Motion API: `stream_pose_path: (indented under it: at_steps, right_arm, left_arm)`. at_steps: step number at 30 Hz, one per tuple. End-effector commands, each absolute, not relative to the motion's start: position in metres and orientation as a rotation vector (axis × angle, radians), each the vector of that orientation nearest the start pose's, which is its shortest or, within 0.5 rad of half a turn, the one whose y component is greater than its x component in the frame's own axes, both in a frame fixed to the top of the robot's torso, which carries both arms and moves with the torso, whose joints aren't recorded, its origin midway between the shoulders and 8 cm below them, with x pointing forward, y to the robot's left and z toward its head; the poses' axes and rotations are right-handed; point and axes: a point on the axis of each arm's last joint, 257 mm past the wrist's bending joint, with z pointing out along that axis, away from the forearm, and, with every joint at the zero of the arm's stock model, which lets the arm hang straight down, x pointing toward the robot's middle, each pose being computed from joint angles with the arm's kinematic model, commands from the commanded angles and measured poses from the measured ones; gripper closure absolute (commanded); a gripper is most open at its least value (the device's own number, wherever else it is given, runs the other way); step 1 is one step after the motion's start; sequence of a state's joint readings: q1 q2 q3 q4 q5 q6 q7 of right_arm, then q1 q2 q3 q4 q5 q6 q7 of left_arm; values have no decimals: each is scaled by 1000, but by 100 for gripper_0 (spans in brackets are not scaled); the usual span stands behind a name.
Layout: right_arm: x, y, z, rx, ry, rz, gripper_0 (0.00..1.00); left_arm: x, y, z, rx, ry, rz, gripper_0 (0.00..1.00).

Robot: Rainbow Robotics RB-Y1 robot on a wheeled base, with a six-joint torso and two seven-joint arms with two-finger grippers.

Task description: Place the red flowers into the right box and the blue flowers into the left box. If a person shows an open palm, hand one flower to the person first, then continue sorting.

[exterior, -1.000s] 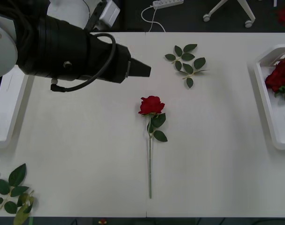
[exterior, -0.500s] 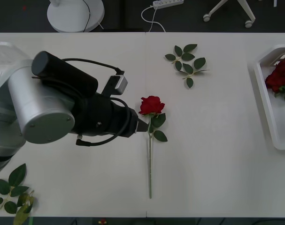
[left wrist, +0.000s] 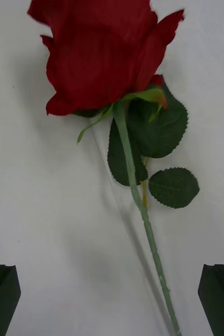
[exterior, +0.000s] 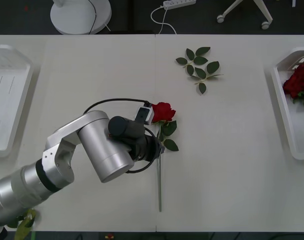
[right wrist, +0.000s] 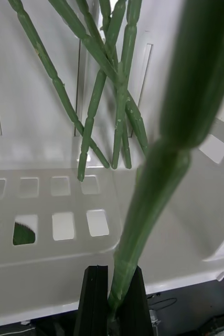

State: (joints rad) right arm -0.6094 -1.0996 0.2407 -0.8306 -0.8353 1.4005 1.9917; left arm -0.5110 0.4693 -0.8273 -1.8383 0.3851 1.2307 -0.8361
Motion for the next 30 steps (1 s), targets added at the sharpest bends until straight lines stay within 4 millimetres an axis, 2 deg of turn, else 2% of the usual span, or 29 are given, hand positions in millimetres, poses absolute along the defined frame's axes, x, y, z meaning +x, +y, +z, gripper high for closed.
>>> stream_pose_path:
  at_steps: [1, 2, 5, 10, 14, 16, 17, 19, 24, 28, 30]
  right_arm:
    - [404, -628, -256, -71, 3001, -427, 69]
    - [406, -627, -255, -68, 2997, -422, 56]
    - [409, -628, -247, -65, 2982, -415, 35]
    - [411, -634, -232, -67, 2963, -412, 19]
    - [417, -640, -203, -57, 2930, -412, 8]
    - [419, -641, -192, -52, 2915, -401, 5]
    - [421, -643, -178, -73, 2897, -399, 2]
    - [424, -643, -165, -107, 2874, -393, 0]
    - [428, -624, -134, -261, 2841, -336, 0]
    - [427, -589, -116, -348, 2829, -199, 0]
    - [429, -561, -104, -385, 2806, -99, 0]
  left_arm:
    - [434, -12, -314, 442, 2494, -315, 0]
    - [434, -17, -317, 444, 2508, -320, 0]
    - [434, -26, -324, 464, 2523, -305, 0]
    - [438, -32, -336, 519, 2521, -230, 0]
    - [440, -33, -346, 531, 2525, -206, 0]
    - [442, -35, -350, 534, 2526, -204, 0]
    - [443, -36, -352, 545, 2521, -191, 0]
    - [444, -36, -356, 562, 2513, -170, 0]
    - [447, -33, -362, 609, 2485, -114, 0]
    - [449, -30, -365, 699, 2443, -53, 0]
    - [449, -28, -366, 717, 2442, -42, 0]
